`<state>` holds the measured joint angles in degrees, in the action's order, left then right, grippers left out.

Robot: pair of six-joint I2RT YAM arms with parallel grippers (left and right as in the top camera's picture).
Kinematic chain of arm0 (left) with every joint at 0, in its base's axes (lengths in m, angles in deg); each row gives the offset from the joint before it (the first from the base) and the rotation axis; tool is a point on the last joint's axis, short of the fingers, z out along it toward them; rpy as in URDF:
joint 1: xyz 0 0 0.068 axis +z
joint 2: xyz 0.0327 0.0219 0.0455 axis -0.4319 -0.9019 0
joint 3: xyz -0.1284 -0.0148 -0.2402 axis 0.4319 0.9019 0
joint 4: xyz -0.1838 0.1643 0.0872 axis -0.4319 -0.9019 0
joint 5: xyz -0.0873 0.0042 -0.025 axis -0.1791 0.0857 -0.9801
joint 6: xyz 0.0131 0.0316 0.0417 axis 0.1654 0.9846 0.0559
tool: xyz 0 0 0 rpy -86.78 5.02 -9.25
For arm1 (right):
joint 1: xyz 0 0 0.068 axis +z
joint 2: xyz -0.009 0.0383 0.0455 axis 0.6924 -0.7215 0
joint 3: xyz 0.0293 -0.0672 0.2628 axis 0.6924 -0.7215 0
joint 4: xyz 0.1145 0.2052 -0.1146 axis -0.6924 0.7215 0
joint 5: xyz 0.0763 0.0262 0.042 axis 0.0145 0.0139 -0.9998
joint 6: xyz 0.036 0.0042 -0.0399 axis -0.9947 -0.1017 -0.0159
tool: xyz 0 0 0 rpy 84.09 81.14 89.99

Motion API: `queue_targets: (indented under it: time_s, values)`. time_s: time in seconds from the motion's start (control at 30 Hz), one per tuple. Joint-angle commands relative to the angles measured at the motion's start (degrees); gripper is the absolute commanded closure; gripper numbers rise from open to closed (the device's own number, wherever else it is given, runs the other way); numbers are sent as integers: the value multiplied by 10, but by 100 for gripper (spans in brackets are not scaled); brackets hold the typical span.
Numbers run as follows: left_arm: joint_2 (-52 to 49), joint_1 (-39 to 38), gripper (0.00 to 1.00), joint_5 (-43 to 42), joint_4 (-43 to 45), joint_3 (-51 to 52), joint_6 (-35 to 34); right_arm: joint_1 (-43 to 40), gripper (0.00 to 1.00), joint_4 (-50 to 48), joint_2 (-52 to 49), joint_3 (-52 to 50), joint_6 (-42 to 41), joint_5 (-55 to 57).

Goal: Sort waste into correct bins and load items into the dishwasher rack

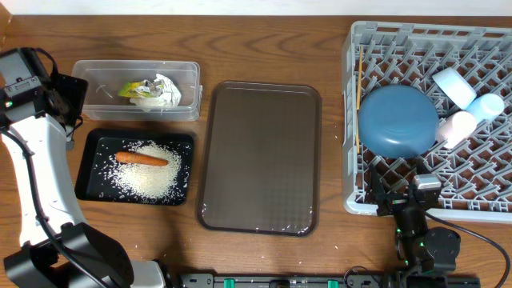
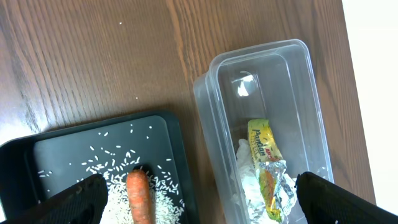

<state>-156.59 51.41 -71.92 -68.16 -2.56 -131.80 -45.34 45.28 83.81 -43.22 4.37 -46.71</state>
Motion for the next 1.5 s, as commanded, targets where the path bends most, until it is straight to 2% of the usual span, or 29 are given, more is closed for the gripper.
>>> queue_targets:
  time_s: [0.0,1.33,1.47]
  values:
    - [1,2,1,5,0,-6,5,-10,1,3,4,-2,10,12]
    - [2,2,1,5,-3,-6,5,-10,1,3,4,-2,10,12]
    - [5,2,1,5,-35,-6,5,-10,1,3,4,-2,10,12]
